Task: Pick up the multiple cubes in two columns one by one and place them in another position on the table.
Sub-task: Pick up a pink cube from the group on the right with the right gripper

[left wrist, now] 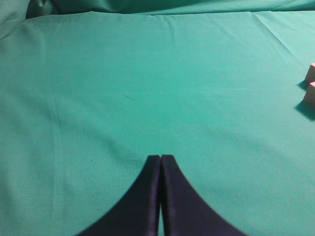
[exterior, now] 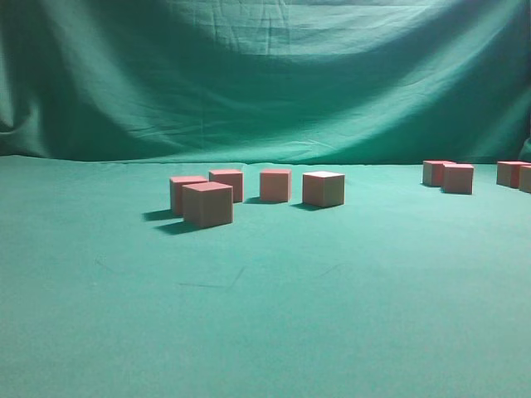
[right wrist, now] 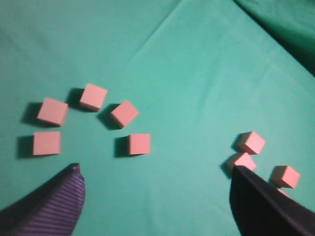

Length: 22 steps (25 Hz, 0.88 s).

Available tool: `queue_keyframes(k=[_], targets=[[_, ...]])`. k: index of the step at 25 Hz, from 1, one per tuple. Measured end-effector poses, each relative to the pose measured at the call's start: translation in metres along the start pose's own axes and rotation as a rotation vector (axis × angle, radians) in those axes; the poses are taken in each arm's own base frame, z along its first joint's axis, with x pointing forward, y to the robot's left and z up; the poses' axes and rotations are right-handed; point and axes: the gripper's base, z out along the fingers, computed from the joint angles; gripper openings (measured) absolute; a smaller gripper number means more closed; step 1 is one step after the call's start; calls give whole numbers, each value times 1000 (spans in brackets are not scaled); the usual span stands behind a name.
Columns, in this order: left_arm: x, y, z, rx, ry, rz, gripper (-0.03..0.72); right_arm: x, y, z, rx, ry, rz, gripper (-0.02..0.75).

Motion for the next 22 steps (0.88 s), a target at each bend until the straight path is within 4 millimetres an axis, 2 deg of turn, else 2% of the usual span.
queue_keyframes(k=[3, 6, 8, 11, 16, 20, 21, 22], targets=[[0, 0, 0, 0, 0, 0, 0, 8, -42, -10, 57, -12, 122, 592], [0, 0, 0, 0, 0, 0, 0, 22, -87, -9, 91, 16, 269, 592], [0, 0, 0, 0, 0, 0, 0, 38, -121, 1, 112, 65, 374, 592], [0, 0, 0, 0, 0, 0, 0, 71, -156, 23, 129, 173, 505, 592], [0, 0, 0, 0, 0, 0, 0, 128, -182, 61, 95, 329, 667, 592], [0, 0, 0, 0, 0, 0, 0, 152, -180, 86, 63, 339, 699, 592], [0, 0, 0, 0, 0, 0, 0, 156, -179, 91, 59, 339, 698, 547], [0, 0, 0, 0, 0, 0, 0, 158, -177, 96, 56, 337, 694, 561]])
